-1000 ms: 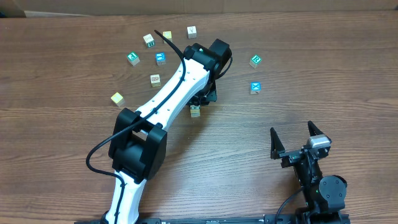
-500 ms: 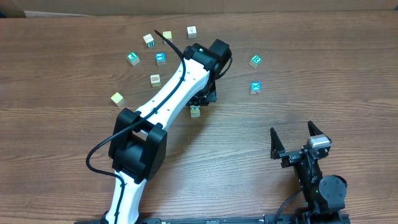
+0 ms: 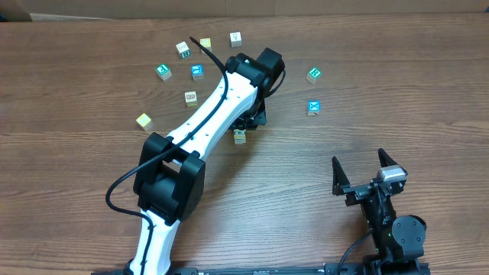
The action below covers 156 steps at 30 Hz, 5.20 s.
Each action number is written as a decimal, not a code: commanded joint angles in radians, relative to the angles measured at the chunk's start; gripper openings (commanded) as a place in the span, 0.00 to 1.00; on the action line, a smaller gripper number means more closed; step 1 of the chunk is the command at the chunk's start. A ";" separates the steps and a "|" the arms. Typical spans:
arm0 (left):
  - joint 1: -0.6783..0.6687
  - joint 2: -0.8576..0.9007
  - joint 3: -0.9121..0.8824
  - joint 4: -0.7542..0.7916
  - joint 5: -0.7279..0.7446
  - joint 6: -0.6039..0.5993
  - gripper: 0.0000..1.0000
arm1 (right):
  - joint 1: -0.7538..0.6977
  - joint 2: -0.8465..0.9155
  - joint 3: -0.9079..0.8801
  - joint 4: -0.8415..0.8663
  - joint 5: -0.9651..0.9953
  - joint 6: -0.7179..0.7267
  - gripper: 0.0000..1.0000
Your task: Form a tower
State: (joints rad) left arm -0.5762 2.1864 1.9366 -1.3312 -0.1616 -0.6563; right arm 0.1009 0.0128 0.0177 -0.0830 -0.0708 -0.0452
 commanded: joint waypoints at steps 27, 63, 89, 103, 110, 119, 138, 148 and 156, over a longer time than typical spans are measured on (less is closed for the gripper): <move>0.002 0.005 -0.062 0.045 0.018 -0.020 0.33 | 0.006 -0.009 -0.010 0.003 0.006 -0.001 1.00; 0.360 0.005 0.332 0.116 0.012 0.235 0.82 | 0.006 -0.009 -0.010 0.003 0.006 -0.001 1.00; 0.557 0.018 -0.160 0.716 0.070 0.683 0.69 | 0.006 -0.009 -0.010 0.003 0.006 -0.001 1.00; 0.557 0.019 -0.369 1.026 0.084 0.683 0.72 | 0.006 -0.009 -0.010 0.003 0.006 -0.001 1.00; 0.558 0.019 -0.398 1.084 0.084 0.684 0.70 | 0.006 -0.009 -0.010 0.003 0.005 -0.001 1.00; 0.564 0.048 -0.398 1.133 0.084 0.683 0.69 | 0.006 -0.009 -0.010 0.003 0.006 -0.001 1.00; 0.562 0.089 -0.348 1.046 0.084 0.666 0.25 | 0.006 -0.009 -0.010 0.003 0.006 -0.001 1.00; 0.563 0.089 -0.278 0.982 0.065 0.656 0.58 | 0.006 -0.009 -0.010 0.003 0.006 -0.001 1.00; 0.581 0.100 -0.277 1.045 0.124 0.823 0.73 | 0.006 -0.009 -0.010 0.003 0.006 -0.001 1.00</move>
State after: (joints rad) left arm -0.0082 2.2601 1.6375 -0.2970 -0.0765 0.0696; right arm 0.1005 0.0128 0.0177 -0.0834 -0.0711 -0.0452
